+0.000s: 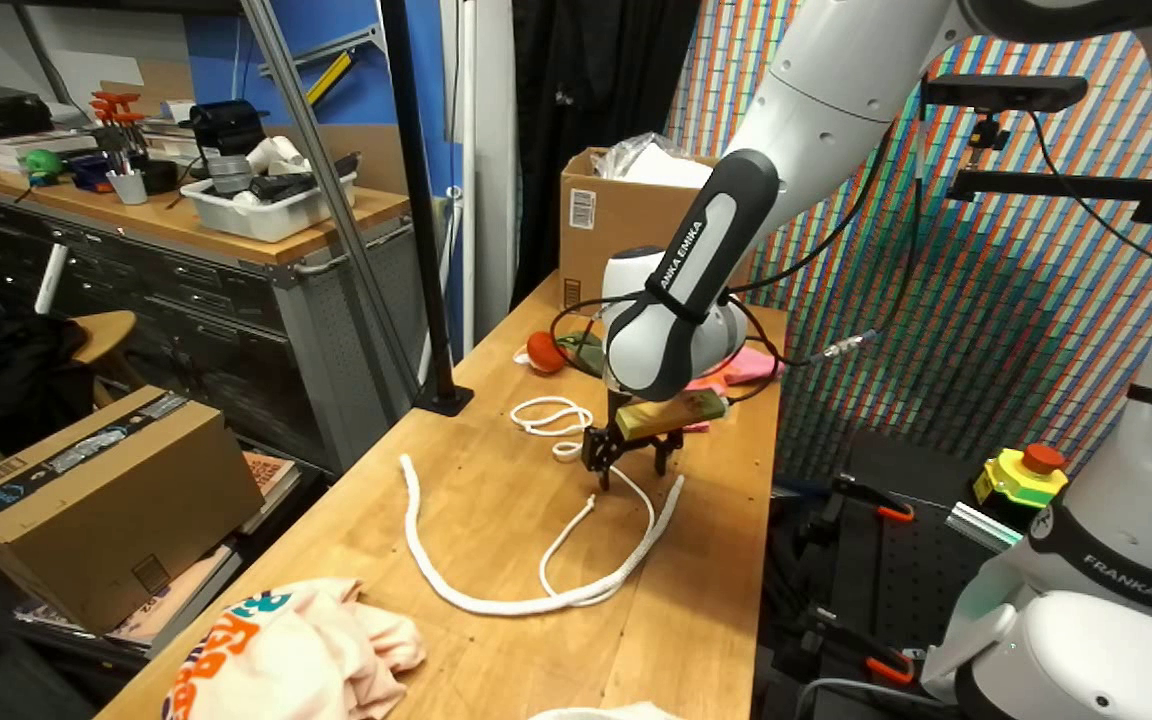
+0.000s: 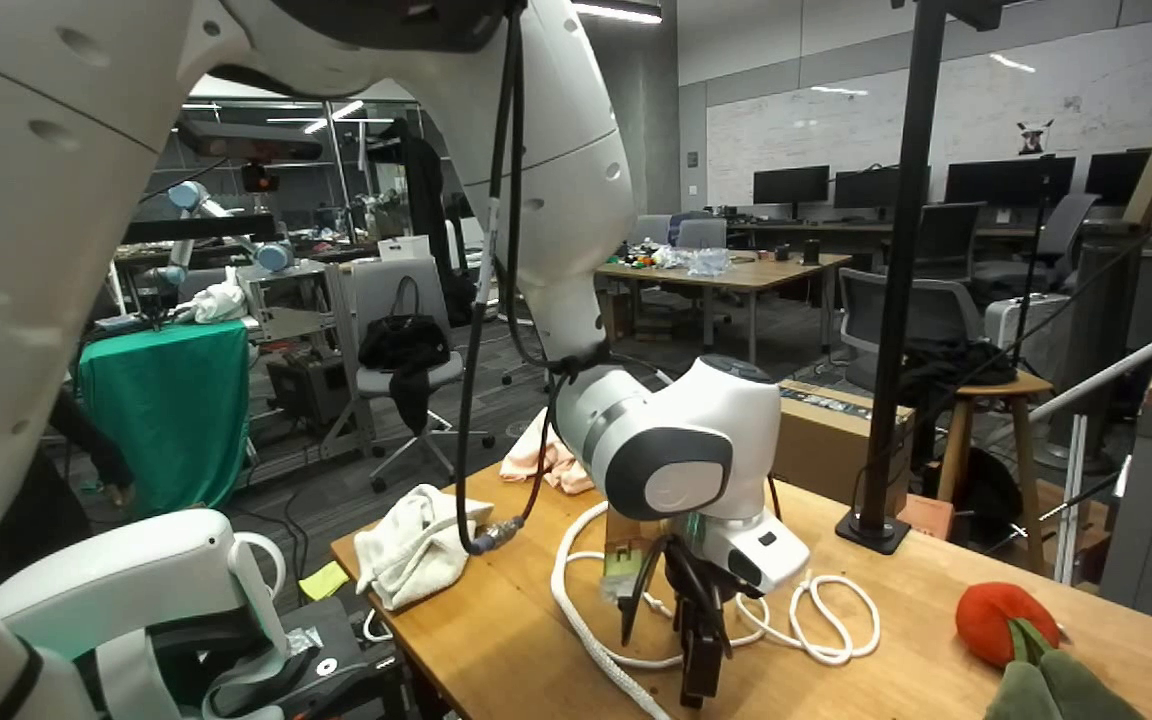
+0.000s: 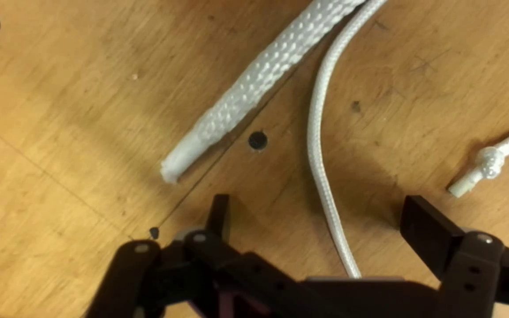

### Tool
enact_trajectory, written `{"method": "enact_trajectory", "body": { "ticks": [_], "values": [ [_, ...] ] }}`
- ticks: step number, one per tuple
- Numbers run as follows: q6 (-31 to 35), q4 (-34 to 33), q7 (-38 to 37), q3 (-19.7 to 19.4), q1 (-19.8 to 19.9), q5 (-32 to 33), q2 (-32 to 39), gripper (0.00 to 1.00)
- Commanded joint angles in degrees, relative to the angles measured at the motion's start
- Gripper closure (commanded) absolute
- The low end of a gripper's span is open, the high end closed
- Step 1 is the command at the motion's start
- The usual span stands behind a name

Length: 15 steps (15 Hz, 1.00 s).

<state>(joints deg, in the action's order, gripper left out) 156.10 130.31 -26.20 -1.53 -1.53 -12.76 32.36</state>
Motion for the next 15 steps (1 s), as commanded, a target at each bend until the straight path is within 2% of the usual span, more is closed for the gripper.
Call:
{"method": "enact_trajectory", "body": {
  "ticks": [1,7,8,9,11,15],
  "values": [
    [-1.0,-0.9,3.3,1.0,1.2,-2.1,0.3,0.01],
    [-1.4,-1.2,6.0,1.9,2.3,-3.2,0.7,0.00],
    [-1.5,-1.2,6.3,1.9,2.4,-3.3,0.7,0.03],
    [-1.6,-1.2,6.5,1.9,2.3,-3.2,0.6,0.23],
    [-1.8,-1.2,6.7,1.7,2.2,-3.0,0.5,0.30],
    [-2.0,-1.0,7.0,1.6,1.7,-2.6,0.2,0.62]
  ]
}}
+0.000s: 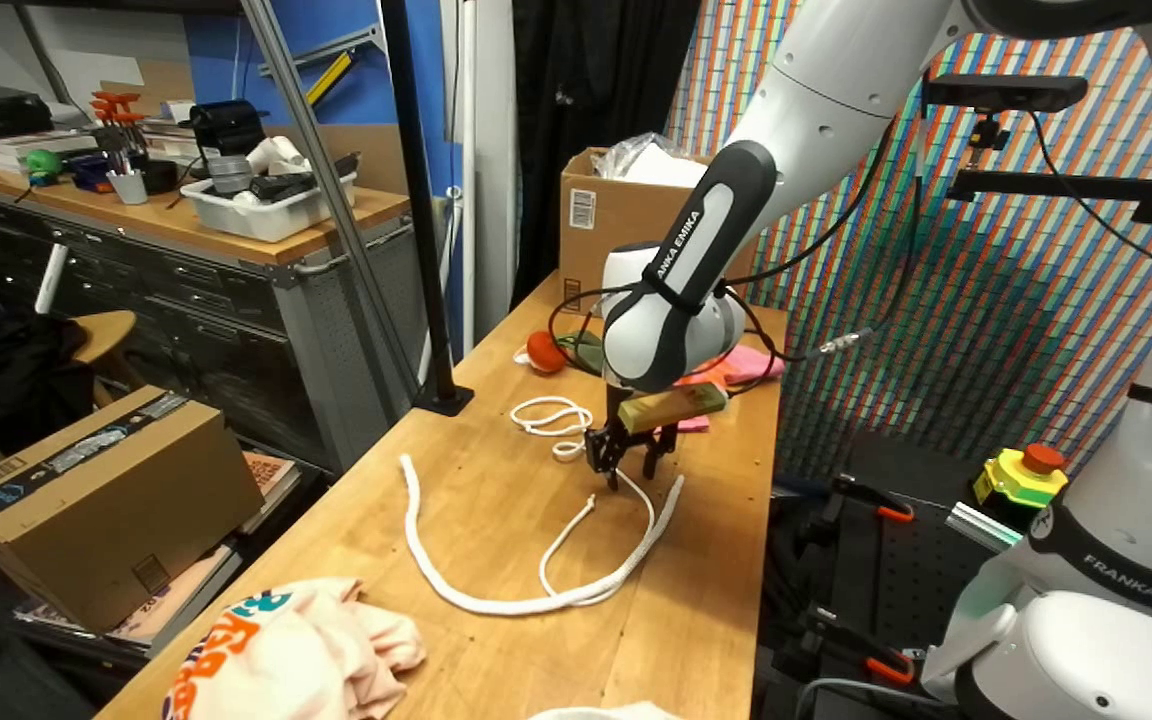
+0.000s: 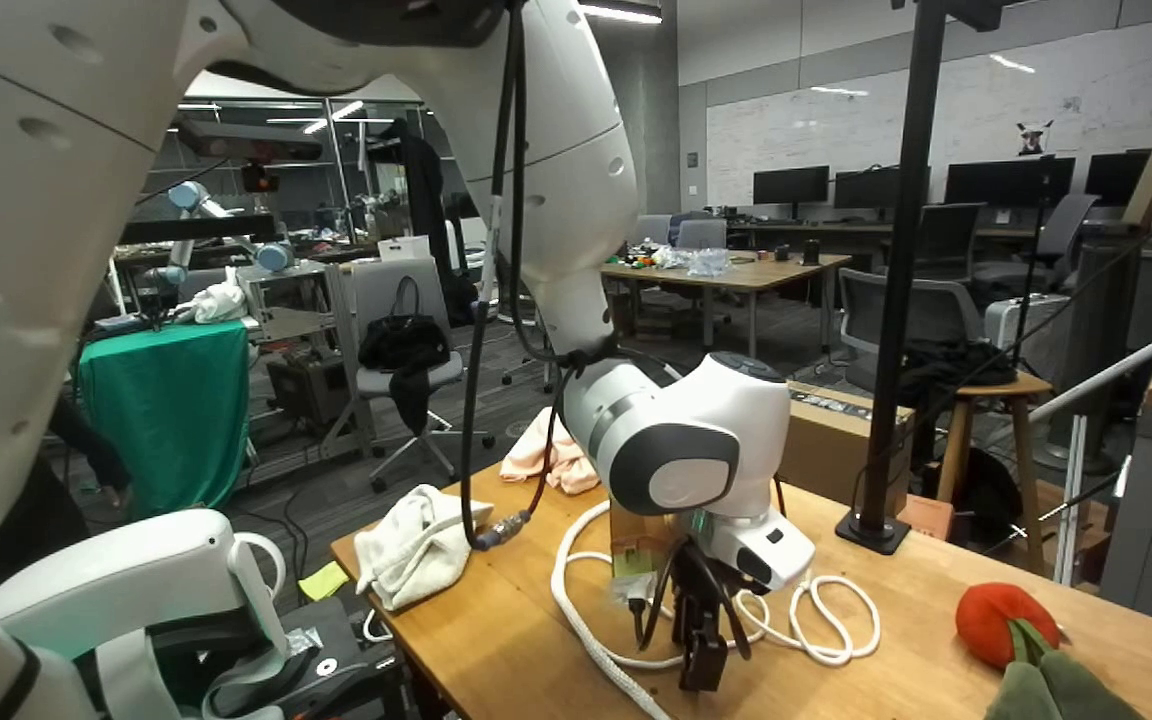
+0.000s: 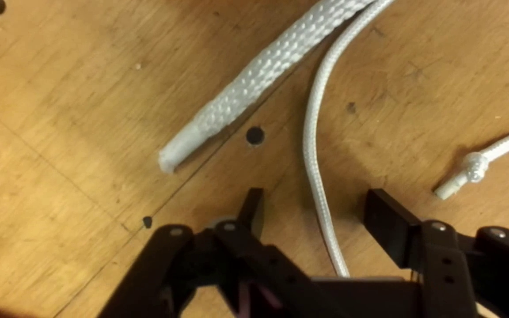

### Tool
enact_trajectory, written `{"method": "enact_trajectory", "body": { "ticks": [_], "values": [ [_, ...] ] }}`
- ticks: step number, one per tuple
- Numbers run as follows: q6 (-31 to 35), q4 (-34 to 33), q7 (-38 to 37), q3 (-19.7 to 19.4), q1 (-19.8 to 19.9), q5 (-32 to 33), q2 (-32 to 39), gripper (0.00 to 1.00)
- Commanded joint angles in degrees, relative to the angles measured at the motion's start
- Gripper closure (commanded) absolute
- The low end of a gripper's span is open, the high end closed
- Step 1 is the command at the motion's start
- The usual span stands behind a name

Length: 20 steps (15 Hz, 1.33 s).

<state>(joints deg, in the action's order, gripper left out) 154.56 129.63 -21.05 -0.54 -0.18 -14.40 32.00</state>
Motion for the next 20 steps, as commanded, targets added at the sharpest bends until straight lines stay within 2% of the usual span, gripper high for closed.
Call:
{"method": "enact_trajectory", "body": {
  "ticks": [1,4,6,8,11,20],
  "values": [
    [-0.4,-0.2,1.8,0.6,0.2,-0.9,0.4,0.68],
    [-0.2,0.1,1.7,0.5,-0.2,-0.6,0.0,0.92],
    [-0.2,0.1,1.7,0.5,-0.4,-0.5,0.0,0.94],
    [-0.5,0.2,1.5,0.3,-0.8,-0.2,-0.2,0.90],
    [-0.8,-0.2,0.3,-0.7,-2.1,0.9,-0.8,0.92],
    [5.1,2.2,-6.0,-6.1,-9.9,6.7,-6.5,0.92]
  ]
}}
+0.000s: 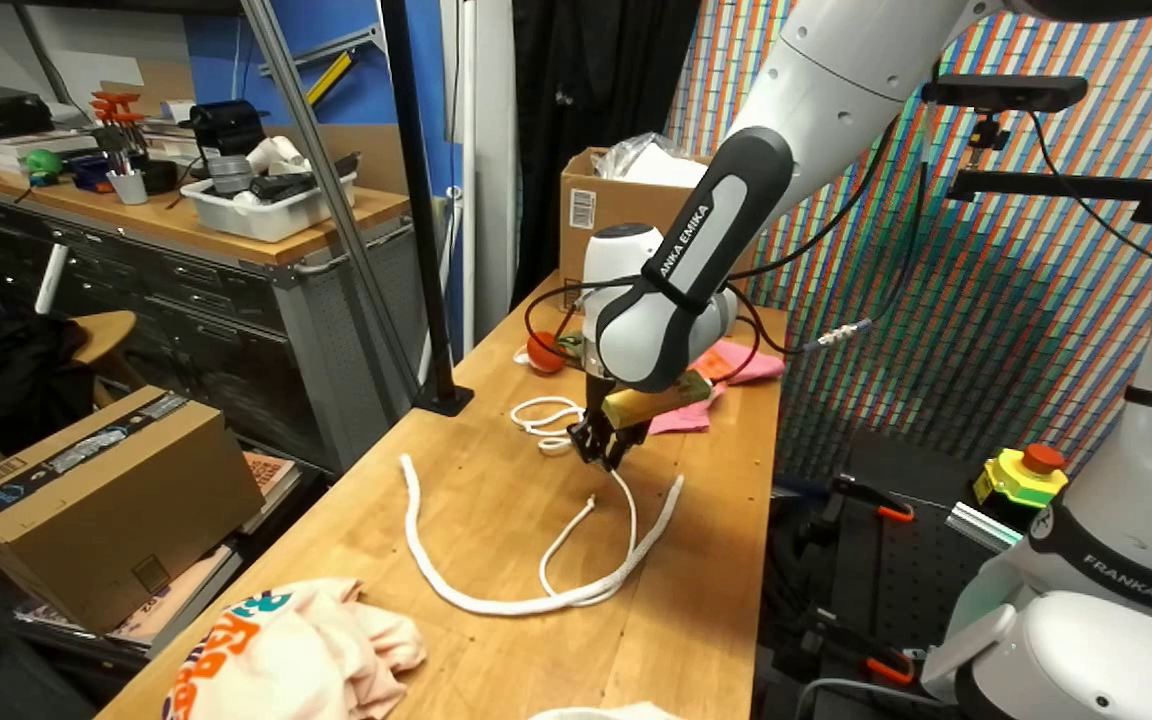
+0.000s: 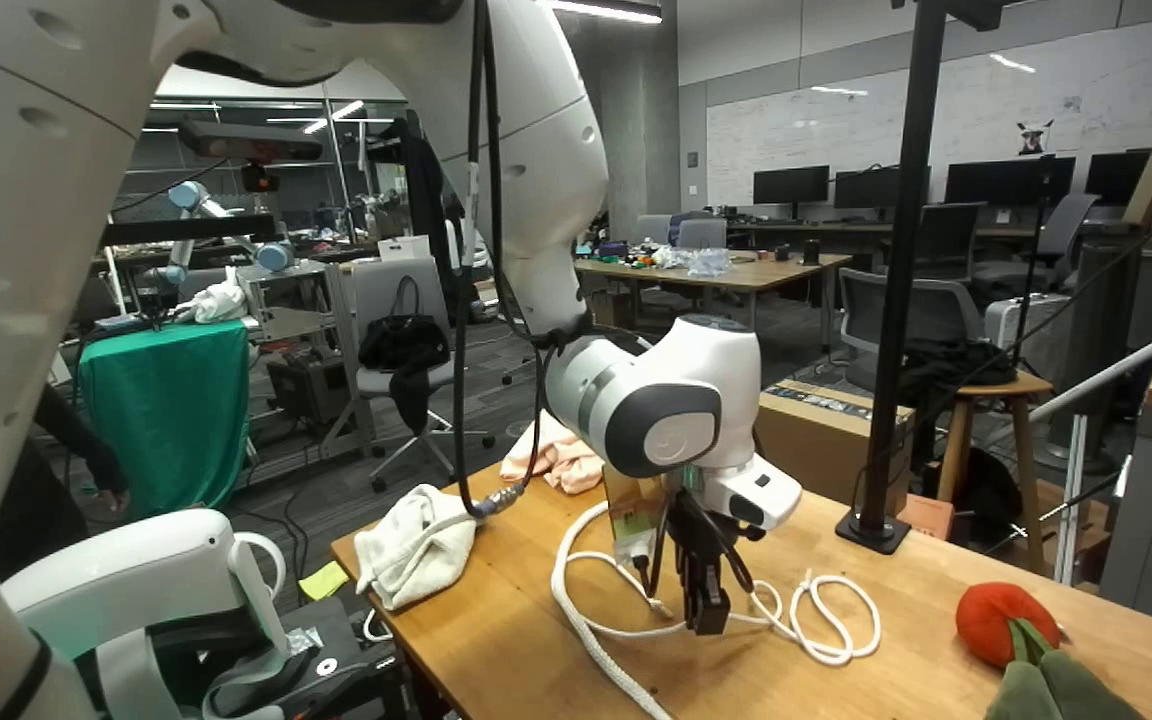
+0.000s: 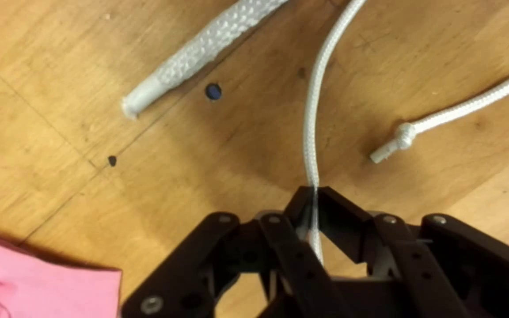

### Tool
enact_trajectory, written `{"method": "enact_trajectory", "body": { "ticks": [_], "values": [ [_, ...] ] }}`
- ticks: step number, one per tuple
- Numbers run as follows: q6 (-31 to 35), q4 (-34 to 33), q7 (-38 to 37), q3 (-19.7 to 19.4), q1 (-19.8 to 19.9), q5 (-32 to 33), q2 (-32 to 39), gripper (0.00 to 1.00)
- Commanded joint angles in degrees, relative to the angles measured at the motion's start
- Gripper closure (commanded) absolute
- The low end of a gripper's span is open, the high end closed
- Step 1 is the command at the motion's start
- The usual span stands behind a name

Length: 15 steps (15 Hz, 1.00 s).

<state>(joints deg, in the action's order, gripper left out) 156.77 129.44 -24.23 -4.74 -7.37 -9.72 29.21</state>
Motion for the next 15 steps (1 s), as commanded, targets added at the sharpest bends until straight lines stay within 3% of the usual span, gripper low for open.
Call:
{"method": "enact_trajectory", "body": {
  "ticks": [1,7,15],
  "values": [
    [3.6,2.8,-3.7,-2.5,-3.5,2.7,-4.7,0.92],
    [10.9,4.7,-12.6,-10.0,-10.8,8.7,-8.2,0.92],
    [12.6,0.3,-29.5,-23.7,-21.3,20.6,-7.4,0.92]
  ]
}}
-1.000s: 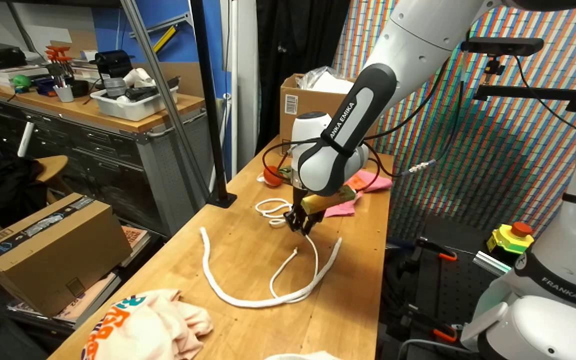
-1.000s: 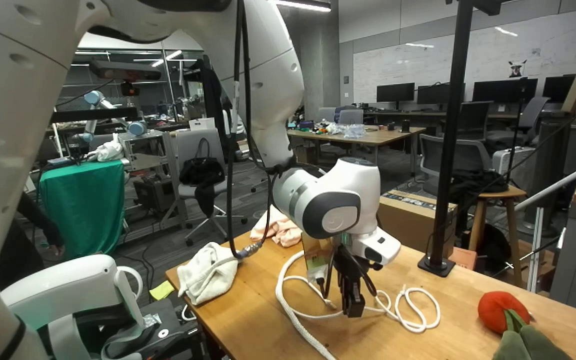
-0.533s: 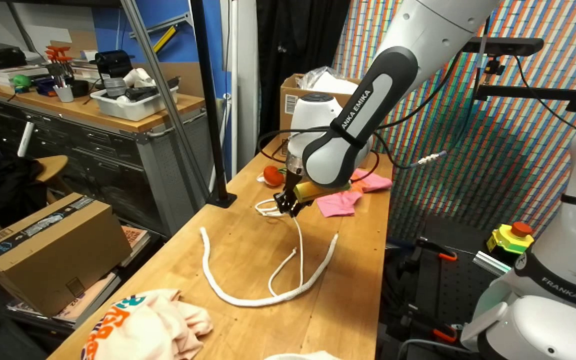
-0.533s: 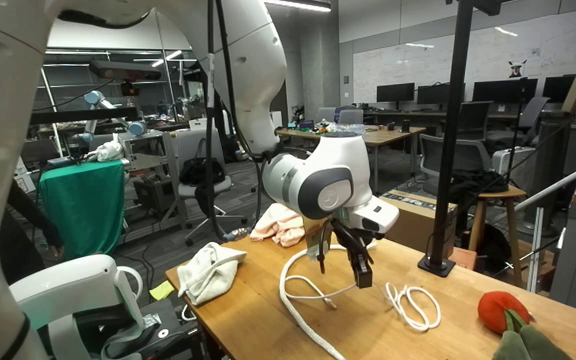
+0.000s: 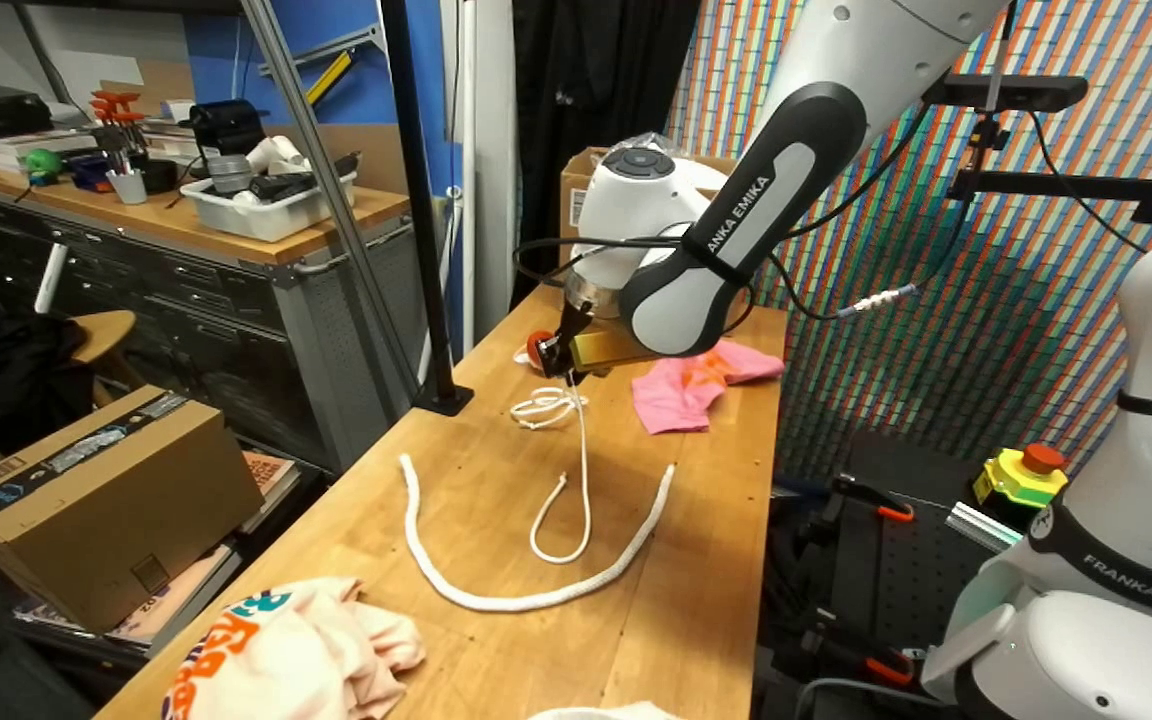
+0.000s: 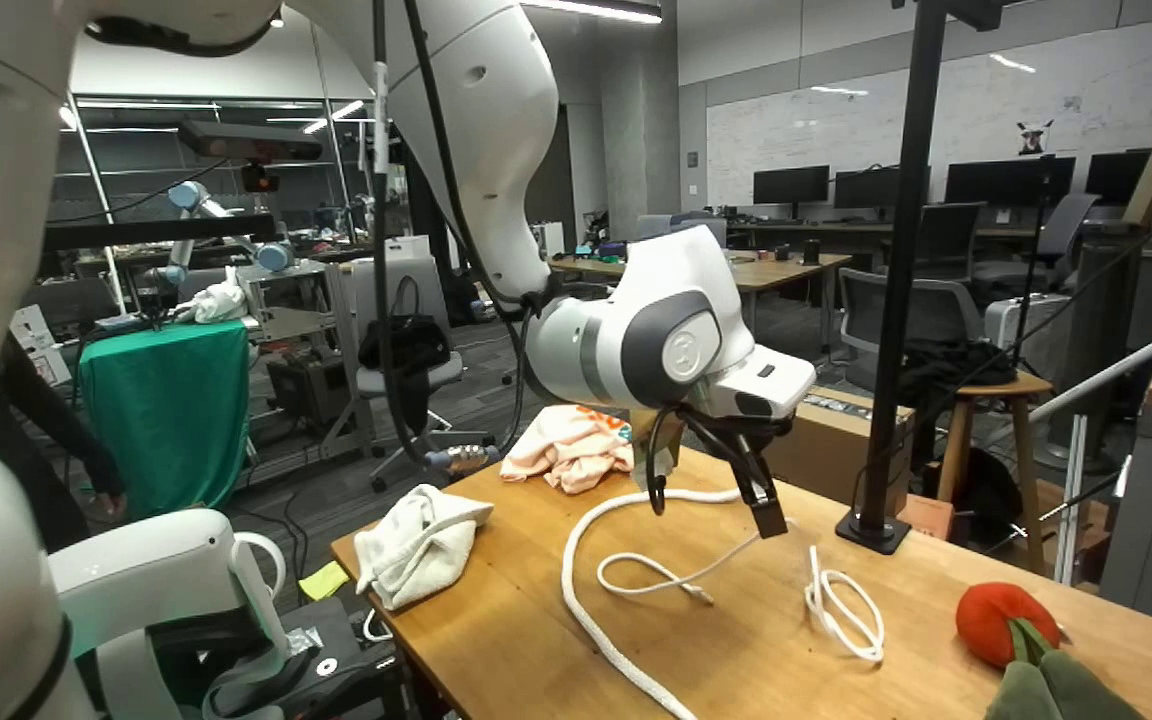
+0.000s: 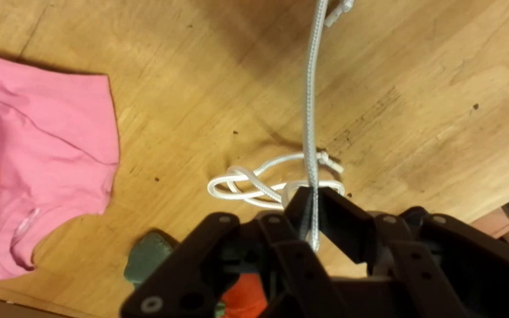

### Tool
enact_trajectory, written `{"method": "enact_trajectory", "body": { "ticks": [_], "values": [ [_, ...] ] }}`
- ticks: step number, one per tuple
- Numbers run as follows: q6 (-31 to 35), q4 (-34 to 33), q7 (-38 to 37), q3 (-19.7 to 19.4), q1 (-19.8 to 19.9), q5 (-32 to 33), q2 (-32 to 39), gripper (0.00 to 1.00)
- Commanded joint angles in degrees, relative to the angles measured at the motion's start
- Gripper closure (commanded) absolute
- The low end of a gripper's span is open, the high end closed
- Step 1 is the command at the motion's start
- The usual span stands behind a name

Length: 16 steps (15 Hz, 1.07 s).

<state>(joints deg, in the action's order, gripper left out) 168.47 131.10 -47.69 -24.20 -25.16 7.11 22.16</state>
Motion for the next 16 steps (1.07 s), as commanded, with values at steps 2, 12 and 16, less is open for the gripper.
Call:
{"method": "enact_trajectory", "body": {
  "ticks": [2,12,16],
  "values": [
    [0.4,-2.8,-9.3,-5.8,-4.8,5.9,0.0,0.92],
    [-1.3,-8.8,-22.8,-7.6,-7.9,14.1,4.6,0.92],
    [-4.1,-12.1,-25.8,-6.6,-6.7,13.0,8.4,0.92]
  ]
}}
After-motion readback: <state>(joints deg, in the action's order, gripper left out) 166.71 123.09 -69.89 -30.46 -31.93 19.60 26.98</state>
